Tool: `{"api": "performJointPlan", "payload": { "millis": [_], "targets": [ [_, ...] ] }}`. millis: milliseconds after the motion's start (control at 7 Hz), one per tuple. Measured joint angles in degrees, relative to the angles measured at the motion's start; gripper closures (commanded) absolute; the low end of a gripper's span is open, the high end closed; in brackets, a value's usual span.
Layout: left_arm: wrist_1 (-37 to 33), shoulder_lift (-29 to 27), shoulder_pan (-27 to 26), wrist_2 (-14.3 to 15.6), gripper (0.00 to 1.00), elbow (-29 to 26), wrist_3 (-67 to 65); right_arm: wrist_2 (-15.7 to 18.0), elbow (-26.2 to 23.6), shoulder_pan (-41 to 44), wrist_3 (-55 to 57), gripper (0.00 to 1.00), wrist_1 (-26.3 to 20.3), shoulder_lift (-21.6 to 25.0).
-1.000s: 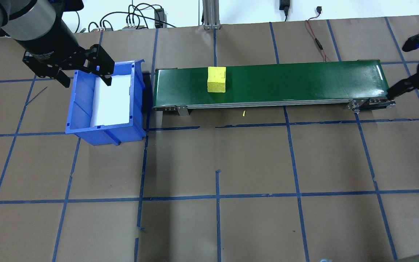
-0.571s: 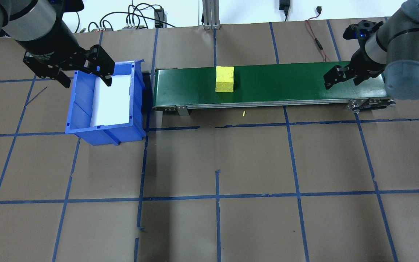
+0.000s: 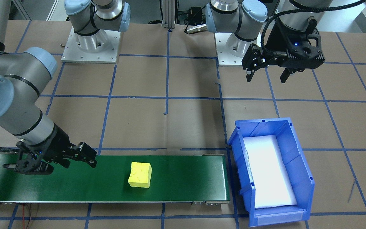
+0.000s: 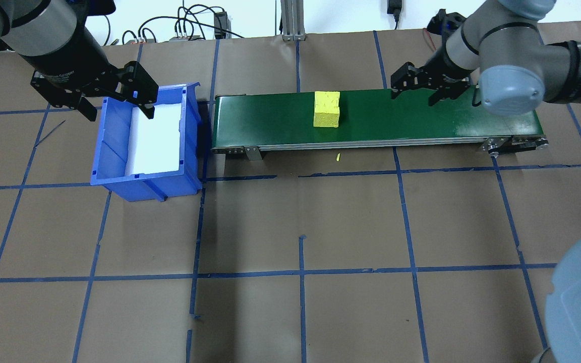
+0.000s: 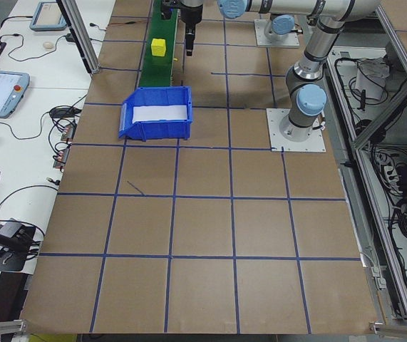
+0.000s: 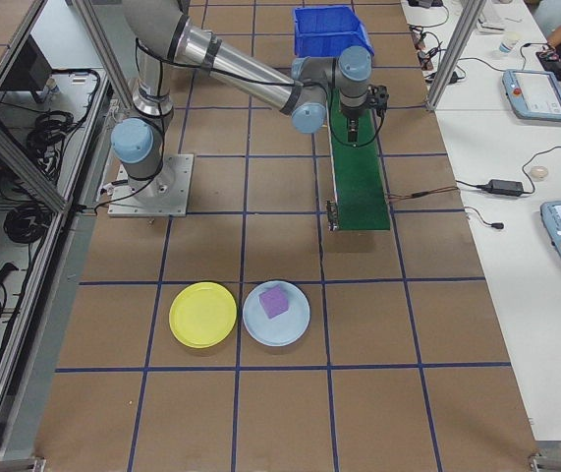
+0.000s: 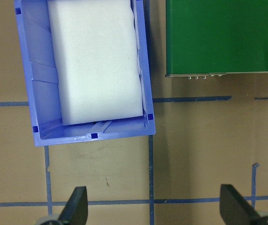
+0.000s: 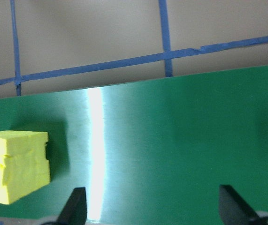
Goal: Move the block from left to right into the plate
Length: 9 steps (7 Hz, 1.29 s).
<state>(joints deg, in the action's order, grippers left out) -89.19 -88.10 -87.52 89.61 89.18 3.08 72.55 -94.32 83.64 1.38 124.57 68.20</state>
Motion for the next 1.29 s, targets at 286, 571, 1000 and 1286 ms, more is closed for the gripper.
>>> {"api": "performJointPlan", "payload": {
  "millis": [286,571,1000,1286],
  "targets": [
    [0.0,0.1,0.0,-0.1,0.0,0.1,0.0,-0.5,1.0,1.6,3.5,0.0,0.1,-1.9],
    [0.0,0.1,0.0,-0.1,0.0,0.2,0.0,-0.6,1.3,1.8,4.3,0.0,0.3,-3.4],
    [0.0,0.1,0.0,0.0,0.0,0.3,0.0,-0.9,2.7,1.8,4.8,0.0,0.4,-4.4],
    [0.0,0.1,0.0,0.1,0.0,0.4,0.0,-0.9,3.4,1.8,4.8,0.0,0.3,-4.9]
  ]
}}
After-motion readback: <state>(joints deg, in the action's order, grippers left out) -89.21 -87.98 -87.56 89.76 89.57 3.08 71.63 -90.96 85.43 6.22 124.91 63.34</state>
